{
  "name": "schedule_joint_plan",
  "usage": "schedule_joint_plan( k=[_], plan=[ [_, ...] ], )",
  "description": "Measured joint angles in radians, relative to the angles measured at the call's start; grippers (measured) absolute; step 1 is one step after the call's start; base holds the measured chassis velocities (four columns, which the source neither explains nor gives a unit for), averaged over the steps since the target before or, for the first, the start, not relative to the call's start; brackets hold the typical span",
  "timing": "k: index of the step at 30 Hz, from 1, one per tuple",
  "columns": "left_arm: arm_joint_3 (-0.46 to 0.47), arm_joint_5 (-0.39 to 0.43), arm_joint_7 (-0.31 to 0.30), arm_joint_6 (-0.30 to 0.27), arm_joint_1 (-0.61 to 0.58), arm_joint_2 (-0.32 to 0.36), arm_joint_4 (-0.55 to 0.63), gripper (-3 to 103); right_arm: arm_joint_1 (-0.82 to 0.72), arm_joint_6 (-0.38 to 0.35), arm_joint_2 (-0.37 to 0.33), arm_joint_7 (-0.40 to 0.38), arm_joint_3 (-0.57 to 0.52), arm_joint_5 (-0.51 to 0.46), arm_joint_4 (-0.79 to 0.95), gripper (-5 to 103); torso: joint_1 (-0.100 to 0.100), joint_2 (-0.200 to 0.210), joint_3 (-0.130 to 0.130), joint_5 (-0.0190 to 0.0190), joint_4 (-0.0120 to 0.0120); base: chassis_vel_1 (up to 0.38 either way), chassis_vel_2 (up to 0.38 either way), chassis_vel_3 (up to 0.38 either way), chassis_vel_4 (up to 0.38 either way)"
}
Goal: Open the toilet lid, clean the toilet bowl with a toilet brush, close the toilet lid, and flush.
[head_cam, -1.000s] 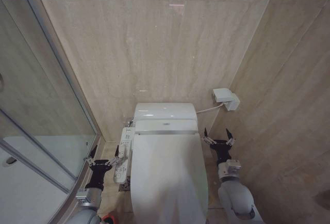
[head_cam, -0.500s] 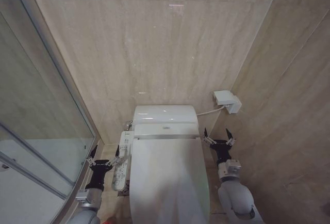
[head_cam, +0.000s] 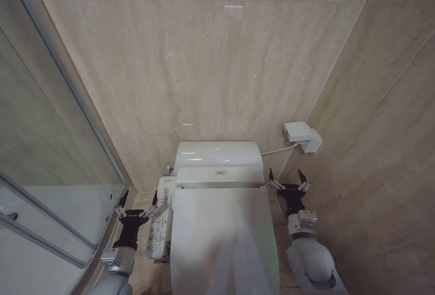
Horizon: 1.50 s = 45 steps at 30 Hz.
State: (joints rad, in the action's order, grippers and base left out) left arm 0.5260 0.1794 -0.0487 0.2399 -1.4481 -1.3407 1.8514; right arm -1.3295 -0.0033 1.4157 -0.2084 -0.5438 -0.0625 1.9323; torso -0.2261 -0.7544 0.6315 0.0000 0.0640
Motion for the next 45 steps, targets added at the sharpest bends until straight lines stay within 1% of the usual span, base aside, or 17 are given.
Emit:
schedule_joint_plan(
  k=[15, 19, 22, 23, 25, 26, 29, 30, 31, 33, 34, 37, 38, 39, 42, 44, 45],
  plan=[
    [-0.066, 0.036, 0.016, 0.001, 0.196, 0.051, -0.207, 100, 0.0, 0.0, 0.0, 0.0, 0.0, 0.0, 0.0, 100, 0.0, 0.0, 0.0, -0.0002, 0.0, 0.0, 0.0, 0.0, 0.0],
    [-0.07, 0.067, 0.024, 0.0, 0.272, 0.093, -0.254, 100, 0.0, 0.0, 0.0, 0.0, 0.0, 0.0, 0.0, 100, 0.0, 0.0, 0.0, -0.0002, 0.0001, 0.0, 0.0, 0.0, 0.0],
    [-0.075, 0.103, 0.045, 0.005, 0.372, 0.156, -0.32, 100, 0.0, 0.0, 0.0, 0.0, 0.0, 0.0, 0.0, 100, 0.0, 0.0, 0.0, 0.0, 0.0001, 0.0, 0.0, 0.0, 0.0],
    [-0.075, 0.103, 0.045, 0.005, 0.372, 0.156, -0.32, 100, 0.0, 0.0, 0.0, 0.0, 0.0, 0.0, 0.0, 100, 0.0, 0.0, 0.0, 0.0, 0.0001, 0.0, 0.0, 0.0, 0.0],
    [-0.095, 0.13, 0.09, 0.038, 0.462, 0.207, -0.404, 100, 0.0, 0.0, 0.0, 0.0, 0.0, 0.0, 0.0, 100, 0.0, 0.0, 0.0, -0.0002, 0.0002, 0.0, 0.0, 0.0, 0.0],
    [-0.095, 0.13, 0.09, 0.038, 0.462, 0.207, -0.404, 100, 0.0, 0.0, 0.0, 0.0, 0.0, 0.0, 0.0, 100, 0.0, 0.0, 0.0, -0.0002, 0.0002, 0.0, 0.0, 0.0, 0.0],
    [-0.115, 0.148, 0.17, 0.092, 0.535, 0.233, -0.502, 100, 0.0, 0.0, 0.0, 0.0, 0.0, 0.0, 0.0, 100, 0.0, 0.0, 0.0, -0.0001, -0.0001, 0.0, 0.0, 0.0, 0.0],
    [-0.121, 0.149, 0.187, 0.103, 0.55, 0.234, -0.524, 93, 0.0, 0.0, 0.0, 0.0, 0.0, 0.0, 0.0, 100, 0.0, 0.0, 0.0, -0.0001, 0.0, 0.0, 0.0, 0.0, 0.0],
    [-0.121, 0.149, 0.187, 0.103, 0.55, 0.234, -0.524, 93, 0.0, 0.0, 0.0, 0.0, 0.0, 0.0, 0.0, 100, 0.0, 0.0, 0.0, -0.0001, 0.0, 0.0, 0.0, 0.0, 0.0],
    [-0.141, 0.149, 0.238, 0.133, 0.597, 0.223, -0.598, 93, 0.0, 0.0, 0.0, 0.0, 0.0, 0.0, 0.0, 100, 0.0, 0.0, 0.0, -0.0001, -0.0001, 0.0, 0.0, 0.0, 0.0],
    [-0.141, 0.149, 0.238, 0.133, 0.597, 0.223, -0.598, 93, 0.0, 0.0, 0.0, 0.0, 0.0, 0.0, 0.0, 100, 0.0, 0.0, 0.0, -0.0001, -0.0001, 0.0, 0.0, 0.0, 0.0],
    [-0.176, 0.133, 0.294, 0.171, 0.646, 0.198, -0.69, 93, 0.0, 0.0, 0.0, 0.0, 0.0, 0.0, 0.0, 100, 0.0, 0.0, 0.0, -0.0002, 0.0003, 0.0, 0.0, 0.0, 0.0],
    [-0.176, 0.133, 0.294, 0.171, 0.646, 0.198, -0.69, 93, 0.0, 0.0, 0.0, 0.0, 0.0, 0.0, 0.0, 100, 0.0, 0.0, 0.0, -0.0002, 0.0003, 0.0, 0.0, 0.0, 0.0],
    [-0.185, 0.122, 0.311, 0.18, 0.658, 0.195, -0.714, 67, 0.0, 0.0, 0.0, 0.0, 0.0, 0.0, 0.0, 100, 0.0, 0.0, 0.0, -0.0002, 0.0003, 0.0, 0.0, 0.0, 0.0],
    [-0.205, 0.071, 0.404, 0.228, 0.707, 0.187, -0.802, 67, 0.0, 0.0, 0.0, 0.0, 0.0, 0.0, 0.0, 100, 0.0, 0.0, 0.0, 0.0, 0.0002, 0.0, 0.0, 0.0, 0.0],
    [-0.205, 0.053, 0.426, 0.239, 0.719, 0.184, -0.826, 67, 0.0, 0.0, 0.0, 0.0, 0.0, 0.0, 0.0, 100, 0.0, 0.0, 0.0, 0.0, 0.0002, 0.0, 0.0, 0.0, 0.0],
    [-0.206, 0.04, 0.442, 0.245, 0.726, 0.182, -0.843, 40, 0.0, 0.0, 0.0, 0.0, 0.0, 0.0, 0.0, 100, 0.0, 0.0, 0.0, 0.0, 0.0001, 0.0, 0.0, 0.0, 0.0]
  ],
)
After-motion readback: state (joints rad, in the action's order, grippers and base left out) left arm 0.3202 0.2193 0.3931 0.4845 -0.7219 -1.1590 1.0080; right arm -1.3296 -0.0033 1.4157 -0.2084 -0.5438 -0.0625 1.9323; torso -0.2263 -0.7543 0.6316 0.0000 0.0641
